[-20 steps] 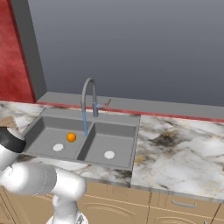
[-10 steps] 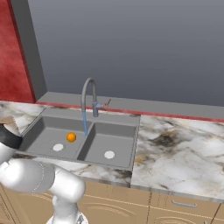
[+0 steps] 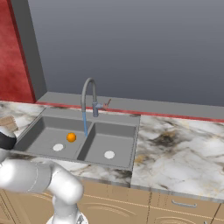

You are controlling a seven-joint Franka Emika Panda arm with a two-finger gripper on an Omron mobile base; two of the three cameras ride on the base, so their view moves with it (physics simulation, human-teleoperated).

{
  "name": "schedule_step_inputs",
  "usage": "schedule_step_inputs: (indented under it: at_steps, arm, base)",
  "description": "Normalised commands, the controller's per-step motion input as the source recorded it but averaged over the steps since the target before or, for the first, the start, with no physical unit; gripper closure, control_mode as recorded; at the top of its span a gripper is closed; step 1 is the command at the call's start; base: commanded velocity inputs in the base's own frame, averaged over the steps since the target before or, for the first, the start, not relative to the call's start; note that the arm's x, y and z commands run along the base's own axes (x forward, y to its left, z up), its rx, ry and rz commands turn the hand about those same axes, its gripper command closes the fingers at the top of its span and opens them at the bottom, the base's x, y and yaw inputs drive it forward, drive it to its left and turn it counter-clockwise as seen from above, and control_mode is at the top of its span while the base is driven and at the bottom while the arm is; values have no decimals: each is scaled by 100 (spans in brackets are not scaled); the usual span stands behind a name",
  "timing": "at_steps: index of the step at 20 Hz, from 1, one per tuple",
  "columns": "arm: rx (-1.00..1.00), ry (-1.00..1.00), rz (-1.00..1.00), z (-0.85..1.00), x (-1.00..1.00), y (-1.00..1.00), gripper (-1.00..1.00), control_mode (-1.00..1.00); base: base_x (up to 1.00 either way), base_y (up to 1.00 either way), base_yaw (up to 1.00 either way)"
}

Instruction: Pick the peach, orange from the sink and place them on the cutting board to airdry. Then turn off the sink faucet.

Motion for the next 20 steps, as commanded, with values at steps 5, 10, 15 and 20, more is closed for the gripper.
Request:
schedule_step_inputs:
  at_steps: [5, 10, 15, 20]
  arm:
    - [2, 0, 0, -32, 13, 1, 100, -100]
    - [7, 0, 2, -11, 5, 4, 100, -100]
    - [13, 0, 3, -5, 0, 9, 100, -100]
    - [8, -1, 3, -21, 0, 15, 100, -100]
  base:
    - [0, 0, 0]
    - [0, 0, 0]
    - [0, 0, 0]
    - [0, 0, 0]
